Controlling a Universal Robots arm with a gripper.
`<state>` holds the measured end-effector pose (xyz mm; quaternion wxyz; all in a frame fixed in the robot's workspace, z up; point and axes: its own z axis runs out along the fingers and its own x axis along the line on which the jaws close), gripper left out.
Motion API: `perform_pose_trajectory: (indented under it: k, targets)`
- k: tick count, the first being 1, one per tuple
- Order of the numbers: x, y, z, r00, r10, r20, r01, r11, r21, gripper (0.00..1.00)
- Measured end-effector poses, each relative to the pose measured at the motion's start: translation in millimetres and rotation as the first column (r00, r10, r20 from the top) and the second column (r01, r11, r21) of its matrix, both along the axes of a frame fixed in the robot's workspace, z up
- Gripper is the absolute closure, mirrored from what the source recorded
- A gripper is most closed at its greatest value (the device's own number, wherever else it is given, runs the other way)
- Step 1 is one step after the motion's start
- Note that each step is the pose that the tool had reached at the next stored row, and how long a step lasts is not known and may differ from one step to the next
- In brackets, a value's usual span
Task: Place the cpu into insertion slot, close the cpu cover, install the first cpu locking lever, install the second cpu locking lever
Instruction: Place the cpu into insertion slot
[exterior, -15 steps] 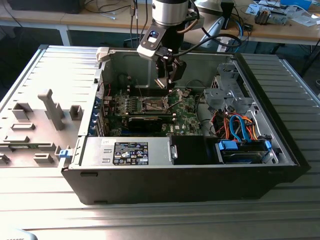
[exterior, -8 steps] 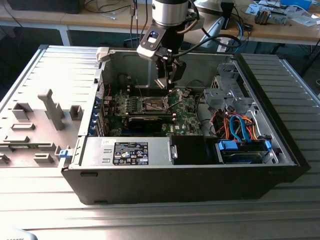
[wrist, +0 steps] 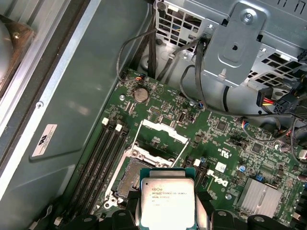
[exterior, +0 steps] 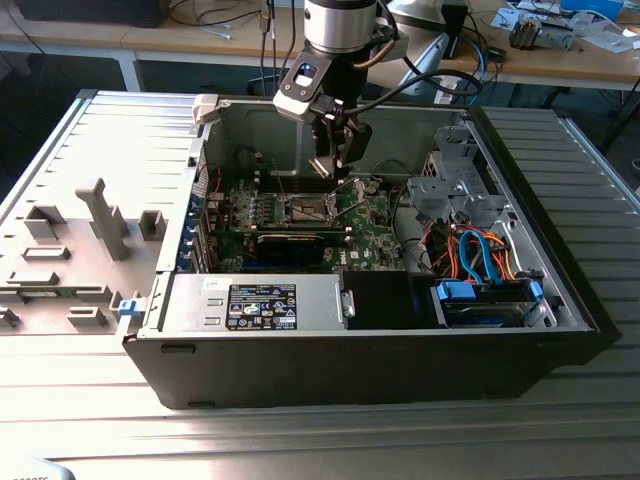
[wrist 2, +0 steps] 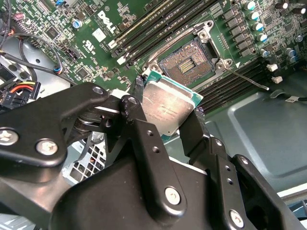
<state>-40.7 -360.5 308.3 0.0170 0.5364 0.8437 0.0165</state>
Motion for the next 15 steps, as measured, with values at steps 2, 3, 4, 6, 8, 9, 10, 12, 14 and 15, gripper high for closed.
perform_pose_trajectory:
  k: [2, 3, 4, 6, 8, 9, 10, 12, 14, 15]
  targets:
    - [0.0, 0.0, -0.1, 1.0000, -0.001, 0.0000, 0.001, 1.0000, 0.0000, 0.46]
    - [0.0, 0.0, -0.1, 1.0000, -0.002, 0.0000, 0.002, 1.0000, 0.0000, 0.46]
    - [0.0, 0.0, -0.1, 1.0000, -0.003, 0.0000, 0.003, 1.0000, 0.0000, 0.46]
    - [0.0, 0.0, -0.2, 1.0000, -0.006, 0.0000, 0.006, 1.0000, 0.0000, 0.46]
    - [0.0, 0.0, -0.3, 1.0000, -0.007, 0.0000, 0.007, 1.0000, 0.0000, 0.46]
    - [0.0, 0.0, -0.3, 1.0000, -0.009, 0.0000, 0.009, 1.0000, 0.0001, 0.46]
    - [0.0, 0.0, -0.3, 1.0000, -0.009, 0.0000, 0.009, 1.0000, 0.0000, 0.46]
    - [0.0, 0.0, -0.4, 0.9999, -0.011, 0.0000, 0.011, 0.9999, 0.0000, 0.46]
    - [0.0, 0.0, -0.4, 0.9999, -0.012, 0.0000, 0.012, 0.9999, 0.0000, 0.46]
    - [0.0, 0.0, -0.5, 0.9999, -0.013, 0.0000, 0.013, 0.9999, 0.0000, 0.46]
